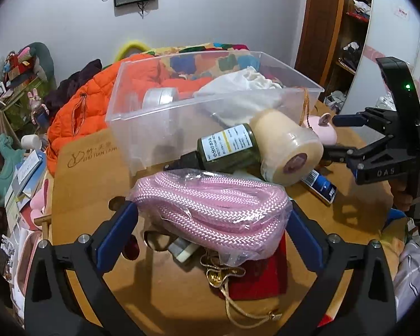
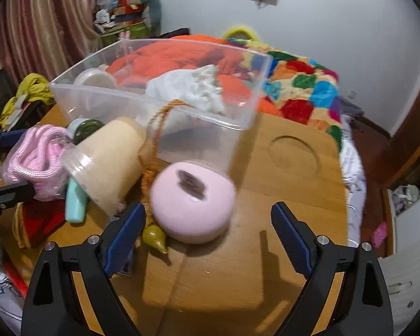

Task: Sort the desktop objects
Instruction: 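Grasp the bagged pink rope with the left tool while the right tool reaches the pink ball, then close the right tool on the pink round ball, then carry the pink rope with the left tool while the right tool carries the ball to the box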

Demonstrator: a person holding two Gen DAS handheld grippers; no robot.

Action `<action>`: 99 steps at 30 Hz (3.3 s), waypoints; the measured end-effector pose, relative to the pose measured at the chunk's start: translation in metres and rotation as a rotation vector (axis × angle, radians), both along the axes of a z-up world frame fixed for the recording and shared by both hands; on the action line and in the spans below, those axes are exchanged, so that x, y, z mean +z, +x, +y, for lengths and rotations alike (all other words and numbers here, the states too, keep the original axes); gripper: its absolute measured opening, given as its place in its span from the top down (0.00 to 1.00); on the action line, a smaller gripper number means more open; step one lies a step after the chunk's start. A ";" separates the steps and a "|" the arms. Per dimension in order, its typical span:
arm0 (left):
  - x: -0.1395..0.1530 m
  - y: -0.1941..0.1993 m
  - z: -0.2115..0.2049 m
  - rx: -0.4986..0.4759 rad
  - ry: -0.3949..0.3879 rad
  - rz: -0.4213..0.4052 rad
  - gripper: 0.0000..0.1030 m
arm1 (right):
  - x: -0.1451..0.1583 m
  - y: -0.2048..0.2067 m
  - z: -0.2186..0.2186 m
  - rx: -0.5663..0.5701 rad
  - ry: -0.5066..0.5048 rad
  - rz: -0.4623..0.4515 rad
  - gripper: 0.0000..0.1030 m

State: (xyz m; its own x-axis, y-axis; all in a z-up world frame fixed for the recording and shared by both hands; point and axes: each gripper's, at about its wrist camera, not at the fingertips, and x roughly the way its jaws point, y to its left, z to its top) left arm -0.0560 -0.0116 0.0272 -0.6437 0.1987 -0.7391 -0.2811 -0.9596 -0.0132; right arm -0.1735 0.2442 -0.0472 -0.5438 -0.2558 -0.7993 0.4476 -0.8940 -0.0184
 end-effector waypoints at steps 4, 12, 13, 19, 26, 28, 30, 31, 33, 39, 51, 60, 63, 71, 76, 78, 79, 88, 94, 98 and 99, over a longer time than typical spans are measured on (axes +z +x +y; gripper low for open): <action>0.000 0.003 -0.005 0.018 0.008 0.002 0.00 | -0.009 0.001 -0.013 0.023 0.053 -0.002 0.15; 0.002 0.009 -0.062 0.171 0.072 -0.065 0.00 | -0.008 0.006 0.007 0.011 -0.054 -0.042 0.23; 0.003 0.011 -0.065 0.177 0.080 -0.070 0.00 | -0.007 0.007 0.010 0.005 -0.060 -0.041 0.24; 0.019 0.007 -0.054 0.145 0.106 -0.091 0.00 | -0.001 0.009 0.014 -0.004 -0.062 -0.029 0.24; 0.000 -0.041 -0.028 0.175 0.047 -0.273 0.00 | -0.006 -0.002 0.003 0.023 -0.054 -0.037 0.24; -0.008 -0.050 -0.027 0.216 0.023 -0.309 0.00 | -0.006 -0.003 0.000 0.031 -0.049 -0.030 0.24; -0.018 -0.056 -0.028 0.243 0.037 -0.360 0.00 | -0.008 -0.004 -0.003 0.041 -0.045 -0.026 0.24; -0.023 -0.057 -0.029 0.250 0.045 -0.382 0.00 | -0.008 -0.004 -0.005 0.045 -0.045 -0.020 0.24; -0.025 -0.055 -0.030 0.264 0.033 -0.355 0.00 | -0.008 -0.003 -0.005 0.055 -0.048 -0.010 0.24; -0.021 -0.039 -0.035 0.254 0.034 -0.313 0.19 | -0.004 0.009 0.007 0.089 -0.097 -0.034 0.24; -0.014 -0.020 -0.043 0.207 -0.063 -0.225 0.34 | 0.015 0.020 0.037 0.014 -0.038 0.044 0.24; -0.002 -0.014 -0.037 0.186 -0.031 -0.190 0.34 | 0.000 0.007 0.009 0.079 -0.019 0.025 0.24; -0.003 -0.013 -0.035 0.172 -0.030 -0.195 0.34 | -0.004 0.001 -0.002 0.103 -0.028 0.020 0.25; -0.007 -0.011 -0.039 0.138 -0.008 -0.232 0.31 | -0.009 0.004 0.001 0.082 -0.054 0.019 0.42; -0.010 -0.025 -0.039 0.144 0.045 -0.266 0.28 | -0.005 0.010 0.016 0.030 -0.070 0.010 0.42; -0.013 -0.033 -0.036 0.132 0.062 -0.279 0.26 | 0.000 0.012 0.025 0.007 -0.094 0.007 0.42; -0.015 -0.036 -0.036 0.134 0.068 -0.292 0.26 | 0.003 0.013 0.028 -0.001 -0.104 0.009 0.42; -0.017 -0.037 -0.032 0.162 0.054 -0.248 0.38 | 0.036 0.021 0.041 -0.012 -0.171 0.066 0.42; 0.002 -0.019 -0.039 0.177 0.059 -0.180 0.39 | 0.055 0.025 0.034 0.013 -0.181 0.126 0.42; 0.023 -0.011 -0.043 0.183 0.089 -0.127 0.39 | 0.064 0.023 0.032 0.029 -0.192 0.148 0.42; 0.027 -0.010 -0.044 0.184 0.093 -0.117 0.39 | 0.066 0.023 0.031 0.033 -0.193 0.154 0.42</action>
